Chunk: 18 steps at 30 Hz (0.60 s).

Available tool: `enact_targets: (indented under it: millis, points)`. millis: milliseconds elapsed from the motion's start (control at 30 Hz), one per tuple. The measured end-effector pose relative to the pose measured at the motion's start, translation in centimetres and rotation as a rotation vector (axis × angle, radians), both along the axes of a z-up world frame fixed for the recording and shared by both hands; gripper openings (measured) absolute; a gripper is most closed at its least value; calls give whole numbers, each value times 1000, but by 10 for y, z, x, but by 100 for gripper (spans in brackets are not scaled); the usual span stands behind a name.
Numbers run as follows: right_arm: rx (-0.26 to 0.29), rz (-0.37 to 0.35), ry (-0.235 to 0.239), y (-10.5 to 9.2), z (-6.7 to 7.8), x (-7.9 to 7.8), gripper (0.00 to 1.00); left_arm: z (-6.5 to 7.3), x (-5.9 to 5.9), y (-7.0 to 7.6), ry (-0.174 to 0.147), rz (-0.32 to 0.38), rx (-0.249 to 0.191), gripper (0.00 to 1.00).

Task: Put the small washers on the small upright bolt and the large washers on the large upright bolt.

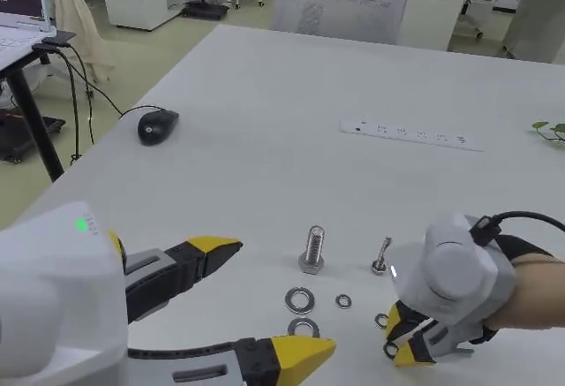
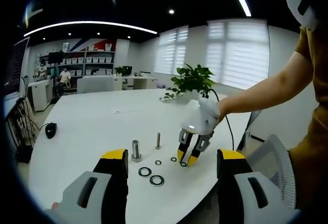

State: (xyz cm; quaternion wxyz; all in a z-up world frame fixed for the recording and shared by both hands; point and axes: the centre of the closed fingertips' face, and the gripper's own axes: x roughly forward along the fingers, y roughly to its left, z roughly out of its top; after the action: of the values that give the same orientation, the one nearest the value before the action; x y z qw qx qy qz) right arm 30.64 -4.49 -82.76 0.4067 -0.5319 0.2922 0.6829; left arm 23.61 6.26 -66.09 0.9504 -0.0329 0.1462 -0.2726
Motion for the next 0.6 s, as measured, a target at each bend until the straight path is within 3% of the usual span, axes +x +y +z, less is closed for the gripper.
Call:
enact_targets:
  millis: [433, 600]
  points:
    - [-1, -46, 19, 0, 2, 3, 12, 0, -2, -4, 0, -2, 1, 70]
    - [15, -77, 17, -1, 19, 13, 12, -2, -2, -4, 8, -5, 7, 69]
